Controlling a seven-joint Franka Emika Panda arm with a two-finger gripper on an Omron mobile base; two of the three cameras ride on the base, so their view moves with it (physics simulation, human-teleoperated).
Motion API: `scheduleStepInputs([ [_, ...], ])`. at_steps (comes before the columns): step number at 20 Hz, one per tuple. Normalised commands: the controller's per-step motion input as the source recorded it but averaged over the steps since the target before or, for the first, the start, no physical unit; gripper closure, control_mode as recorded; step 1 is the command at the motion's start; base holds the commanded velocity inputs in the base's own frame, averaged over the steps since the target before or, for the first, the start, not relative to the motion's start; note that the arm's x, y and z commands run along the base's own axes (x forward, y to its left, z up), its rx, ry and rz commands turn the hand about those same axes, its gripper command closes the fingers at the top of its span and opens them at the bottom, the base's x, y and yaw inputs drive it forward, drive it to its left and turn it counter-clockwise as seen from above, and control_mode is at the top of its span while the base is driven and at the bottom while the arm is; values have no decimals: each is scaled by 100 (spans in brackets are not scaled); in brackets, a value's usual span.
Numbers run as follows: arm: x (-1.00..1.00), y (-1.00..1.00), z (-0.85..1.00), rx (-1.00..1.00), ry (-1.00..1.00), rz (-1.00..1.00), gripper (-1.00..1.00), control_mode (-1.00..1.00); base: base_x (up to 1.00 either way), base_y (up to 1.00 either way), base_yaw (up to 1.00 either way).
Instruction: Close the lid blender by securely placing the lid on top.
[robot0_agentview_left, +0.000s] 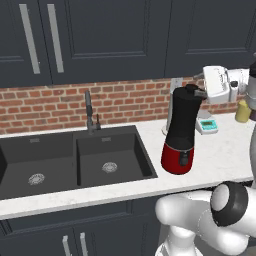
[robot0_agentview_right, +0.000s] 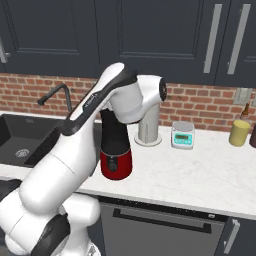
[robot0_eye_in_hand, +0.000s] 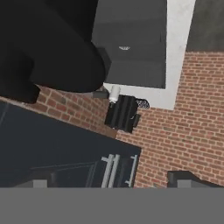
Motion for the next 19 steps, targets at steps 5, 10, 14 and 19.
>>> scheduleStepInputs([
  [5, -51, 97, 0, -2, 0, 0, -100, -100, 0, 0, 0],
  [10, -50, 93, 0, -3, 0, 0, -100, -100, 0, 0, 0],
  [14, -51, 77, 0, -3, 0, 0, -100, -100, 0, 0, 0],
  [19, -38, 48, 0, -2, 0, -2, -100, -100, 0, 0, 0],
])
